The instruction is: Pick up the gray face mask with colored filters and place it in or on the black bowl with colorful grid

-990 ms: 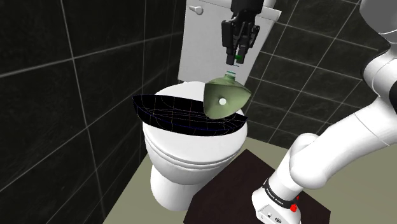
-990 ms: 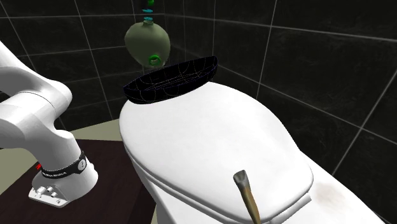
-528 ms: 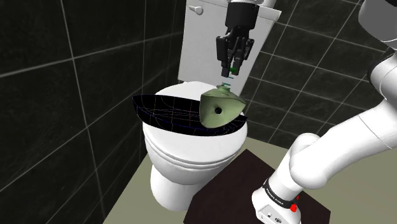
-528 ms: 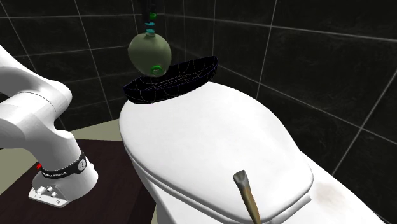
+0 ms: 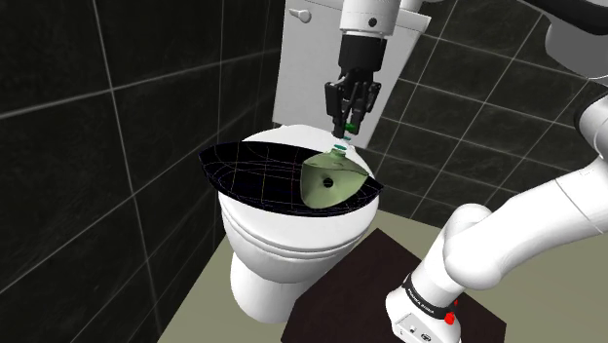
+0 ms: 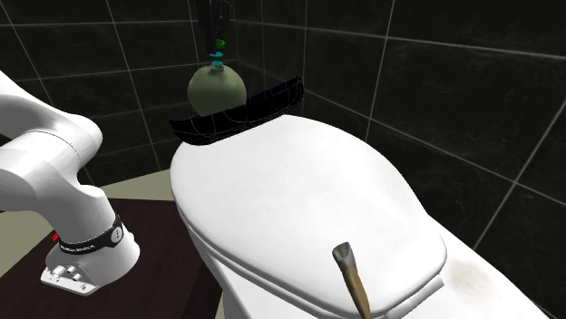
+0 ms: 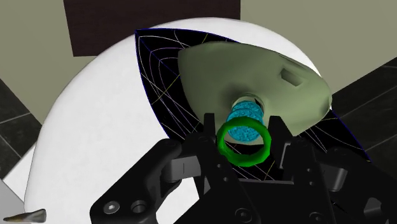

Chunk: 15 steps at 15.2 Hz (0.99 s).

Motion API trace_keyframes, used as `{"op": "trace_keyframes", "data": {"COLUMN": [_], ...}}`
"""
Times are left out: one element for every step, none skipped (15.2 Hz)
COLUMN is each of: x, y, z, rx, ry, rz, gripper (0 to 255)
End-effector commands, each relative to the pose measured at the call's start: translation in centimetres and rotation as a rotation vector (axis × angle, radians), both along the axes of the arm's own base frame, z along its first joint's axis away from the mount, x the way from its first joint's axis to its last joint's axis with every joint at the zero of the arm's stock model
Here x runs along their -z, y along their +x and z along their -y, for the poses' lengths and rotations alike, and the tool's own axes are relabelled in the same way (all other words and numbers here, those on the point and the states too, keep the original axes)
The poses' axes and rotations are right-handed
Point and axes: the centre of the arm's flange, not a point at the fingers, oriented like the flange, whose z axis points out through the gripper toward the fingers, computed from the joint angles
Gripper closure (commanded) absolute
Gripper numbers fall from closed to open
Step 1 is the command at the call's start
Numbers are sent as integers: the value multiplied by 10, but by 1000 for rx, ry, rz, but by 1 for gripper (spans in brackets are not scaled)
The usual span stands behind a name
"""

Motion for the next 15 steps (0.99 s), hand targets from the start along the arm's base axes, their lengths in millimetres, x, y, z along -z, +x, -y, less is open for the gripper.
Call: {"op": "trace_keyframes", "data": {"x": [11, 16, 21, 27, 31, 31, 31, 31, 31, 31, 31, 31, 32, 31, 32], "y": [1, 1, 1, 1, 1, 1, 1, 1, 1, 1, 1, 1, 1, 1, 1], "z": [-1, -1, -1, -1, -1, -1, -1, -1, -1, -1, -1, -1, -2, -2, -2], "rx": [0, 0, 0, 0, 0, 0, 0, 0, 0, 0, 0, 0, 0, 0, 0], "ry": [0, 0, 0, 0, 0, 0, 0, 0, 0, 0, 0, 0, 0, 0, 0], "rz": [-1, -1, -1, -1, -1, -1, -1, -1, -1, -1, -1, -1, -1, -1, -1], "gripper": [255, 255, 255, 255, 255, 255, 255, 255, 255, 255, 255, 255, 0, 0, 0]}}
